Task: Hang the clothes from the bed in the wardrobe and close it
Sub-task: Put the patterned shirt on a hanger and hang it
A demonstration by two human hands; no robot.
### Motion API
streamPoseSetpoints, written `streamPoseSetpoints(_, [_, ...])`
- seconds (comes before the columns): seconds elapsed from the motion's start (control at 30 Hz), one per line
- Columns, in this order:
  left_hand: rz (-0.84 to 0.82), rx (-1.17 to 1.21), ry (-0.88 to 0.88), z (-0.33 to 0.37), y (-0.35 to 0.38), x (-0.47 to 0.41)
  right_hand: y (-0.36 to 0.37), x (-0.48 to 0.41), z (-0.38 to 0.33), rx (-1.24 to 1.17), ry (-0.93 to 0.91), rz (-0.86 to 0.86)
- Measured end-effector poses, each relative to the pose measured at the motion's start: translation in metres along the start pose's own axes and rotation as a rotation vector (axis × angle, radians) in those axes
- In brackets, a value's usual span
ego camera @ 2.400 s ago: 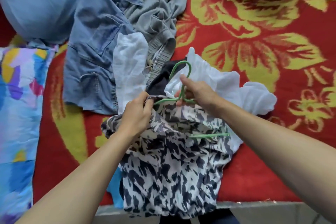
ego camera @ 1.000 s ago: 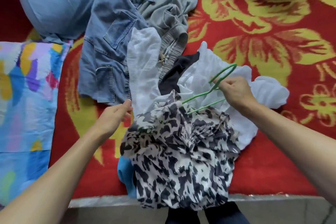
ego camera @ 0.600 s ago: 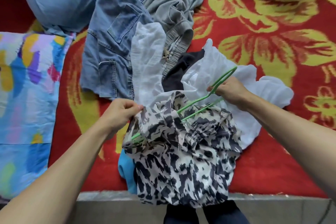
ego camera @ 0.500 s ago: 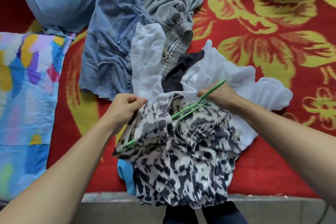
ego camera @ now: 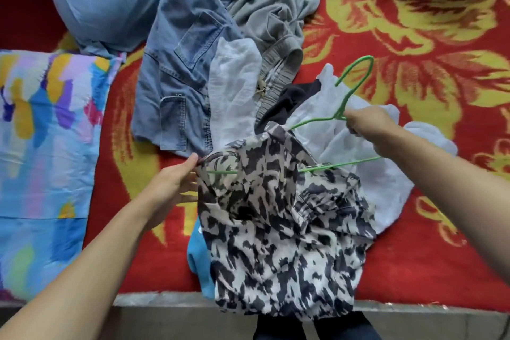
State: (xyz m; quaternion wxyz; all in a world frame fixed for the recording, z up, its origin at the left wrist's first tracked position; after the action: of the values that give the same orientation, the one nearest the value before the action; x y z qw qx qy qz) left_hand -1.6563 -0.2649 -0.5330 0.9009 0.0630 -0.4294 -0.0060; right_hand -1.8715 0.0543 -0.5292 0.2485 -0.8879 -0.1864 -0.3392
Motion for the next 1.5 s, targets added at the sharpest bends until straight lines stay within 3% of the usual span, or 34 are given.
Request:
streamPoseSetpoints(0.2, [0.056,0.109,0.235,0.021,0.010,0.001,-0.019,0.002,-0.001,0.119,0.067,-0.114])
streamPoseSetpoints(0.37, [0.177,-0.034,0.199,0.018,-0.005,-0.006,-0.021,0.012,-0.014,0.251,0.056,-0.144])
streamPoseSetpoints(0.57, [0.198,-0.224,0.123,0.025,-0.014,-0.017,0.060,0.017,-0.025,0.257,-0.076,-0.313])
streamPoseSetpoints(0.77, [0.222,-0.319,-0.029,0.001,-0.021,-0.004,0.117,0.016,-0.017,0.444,-0.131,-0.399])
streamPoseSetpoints(0.9, [0.164,-0.322,0.128,0.000,0.011,-0.008,0.138,0.022,-0.015,0.367,-0.061,-0.514])
streamPoseSetpoints(1.0, [0.084,-0.377,0.253,0.008,0.033,-0.009,0.148,0.028,-0.010,0.113,0.015,-0.634])
streamPoseSetpoints(1.1, [0.154,-0.590,0.235,0.004,0.036,-0.007,0.138,0.015,0.003,0.074,0.020,-0.555])
streamPoseSetpoints(1.2, [0.324,-0.702,0.268,0.002,0.030,-0.002,0.114,-0.001,0.019,0.507,-0.018,-0.395])
streamPoseSetpoints(1.33, [0.386,-0.733,0.270,-0.006,0.020,-0.003,0.110,0.005,0.048,0.887,0.044,-0.457])
streamPoseSetpoints(1.43, [0.391,-0.718,0.268,-0.008,0.016,-0.001,0.121,0.008,0.060,0.827,-0.084,-0.493])
streamPoseSetpoints(1.5, [0.388,-0.737,0.285,-0.004,0.017,0.002,0.112,0.012,0.056,0.748,-0.213,-0.319])
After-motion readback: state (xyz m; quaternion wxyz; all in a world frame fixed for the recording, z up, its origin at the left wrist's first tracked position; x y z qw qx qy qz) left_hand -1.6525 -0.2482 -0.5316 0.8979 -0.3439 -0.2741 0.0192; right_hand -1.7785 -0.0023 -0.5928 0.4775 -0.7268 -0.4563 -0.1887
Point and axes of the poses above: each hand's wrist, its own x-axis away from the middle knuckle, its own y-axis out of the palm, z = x × y, the point moved 5 cm from there along -x, towards the middle knuckle, and after that the axes turned 13 degrees about -z, right-handed, at the moved point
